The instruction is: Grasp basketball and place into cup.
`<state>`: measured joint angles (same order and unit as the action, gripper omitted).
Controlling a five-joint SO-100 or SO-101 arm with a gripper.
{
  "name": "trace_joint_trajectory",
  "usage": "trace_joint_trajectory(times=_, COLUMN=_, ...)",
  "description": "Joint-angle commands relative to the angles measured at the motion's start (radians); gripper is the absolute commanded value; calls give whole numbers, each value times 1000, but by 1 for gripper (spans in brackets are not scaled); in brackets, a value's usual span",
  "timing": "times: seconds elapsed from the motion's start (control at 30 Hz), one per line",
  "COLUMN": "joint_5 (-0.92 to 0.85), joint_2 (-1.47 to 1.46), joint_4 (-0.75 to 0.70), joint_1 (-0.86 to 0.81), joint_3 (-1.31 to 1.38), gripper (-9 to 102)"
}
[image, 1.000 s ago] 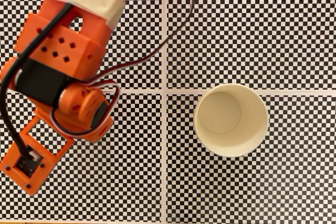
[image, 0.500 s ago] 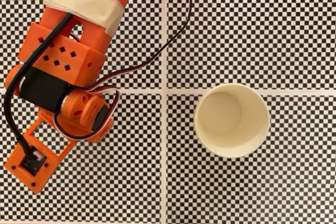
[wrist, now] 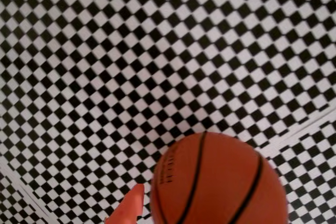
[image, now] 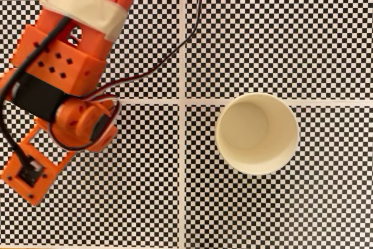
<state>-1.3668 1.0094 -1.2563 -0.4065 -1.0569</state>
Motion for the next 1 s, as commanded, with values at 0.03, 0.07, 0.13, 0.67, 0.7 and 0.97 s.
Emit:
trace_joint_trajectory(times=0.03, joint_5=-9, joint_2=3, joint_4=12, joint_1=-17, joint_3=35, gripper=55)
trace_joint_trajectory(times=0.07, joint_5=-11, joint_2=2, joint_4=12, joint_1=-18, joint_3=35, gripper=55)
trace_joint_trajectory(times=0.13, joint_5=-14, joint_2=-3, joint_4=18, joint_1=-20, joint_3=35, gripper=55)
trace_joint_trajectory(times=0.67, joint_5=-11, joint_2=-72, joint_4=61, joint_1=-37, joint_3=31, gripper=54)
trace_joint_trajectory(times=0.7, joint_5=-14, joint_2=-75, joint_4=66, joint_1=-40, joint_3=31, gripper=54)
trace_joint_trajectory(times=0.97, joint_5=-17, joint_2=-58, joint_4=67, joint_1=-44, joint_3=3, gripper=49)
